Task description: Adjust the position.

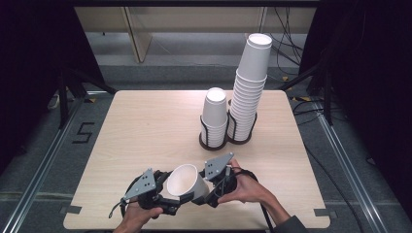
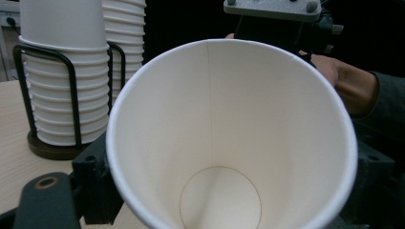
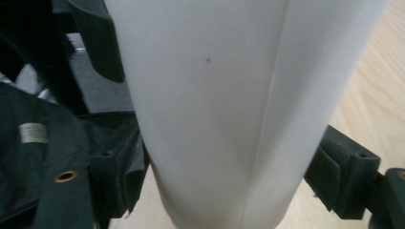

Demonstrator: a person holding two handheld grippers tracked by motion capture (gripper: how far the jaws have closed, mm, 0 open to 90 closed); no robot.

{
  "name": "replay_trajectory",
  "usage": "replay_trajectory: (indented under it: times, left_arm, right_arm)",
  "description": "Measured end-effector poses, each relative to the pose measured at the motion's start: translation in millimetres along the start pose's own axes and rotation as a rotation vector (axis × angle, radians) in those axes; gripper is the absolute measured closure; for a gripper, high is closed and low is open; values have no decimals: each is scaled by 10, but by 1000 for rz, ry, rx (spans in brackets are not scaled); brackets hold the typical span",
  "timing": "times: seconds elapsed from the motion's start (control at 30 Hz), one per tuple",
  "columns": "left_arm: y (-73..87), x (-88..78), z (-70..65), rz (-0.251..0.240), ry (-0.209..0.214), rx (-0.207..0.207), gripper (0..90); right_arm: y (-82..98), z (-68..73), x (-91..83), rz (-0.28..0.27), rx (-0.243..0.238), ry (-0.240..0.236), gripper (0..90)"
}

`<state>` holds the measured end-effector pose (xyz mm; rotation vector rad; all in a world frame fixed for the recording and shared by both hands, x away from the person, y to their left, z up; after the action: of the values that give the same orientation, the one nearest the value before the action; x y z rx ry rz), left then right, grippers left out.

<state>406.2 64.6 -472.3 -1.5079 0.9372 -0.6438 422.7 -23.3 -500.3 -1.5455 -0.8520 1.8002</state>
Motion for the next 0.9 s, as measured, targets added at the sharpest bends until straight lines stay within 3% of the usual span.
replay_trajectory:
  times: [0.13, 0.47, 0.5, 0.6, 0.73, 0.83, 0.9]
  left_arm:
    - [-38, -31, 26, -15, -9, -8, 164]
    - [-81, -86, 188, -18, -99, -18, 173]
    - [-72, -110, 222, 8, -132, -14, 173]
    - [-73, -117, 301, 7, -180, -2, 174]
    - [-30, -160, 439, 70, -304, 41, 173]
    - [0, -179, 525, 97, -367, 63, 173]
    - [17, -191, 564, 104, -383, 52, 172]
  right_arm:
    - [71, -51, -19, 19, 53, 16, 164]
    - [273, -197, -199, 28, 116, 87, 168]
    - [289, -207, -224, 32, 115, 102, 168]
    - [326, -230, -299, 29, 128, 130, 175]
    - [385, -257, -384, 54, 139, 187, 181]
    - [436, -263, -429, 75, 144, 226, 183]
    - [453, -258, -444, 75, 139, 228, 183]
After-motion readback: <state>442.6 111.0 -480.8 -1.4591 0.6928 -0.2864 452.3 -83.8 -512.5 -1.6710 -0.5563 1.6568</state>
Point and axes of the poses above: each handheld gripper's, and its own axes: x roughly forward along the jaws, y roughly out of its underside, z roughly to its left, the point moved 9 cm from there along x, roughly forward along the jaws, and after that the axes turned 5 degrees about -y, right-handed, at the moved point
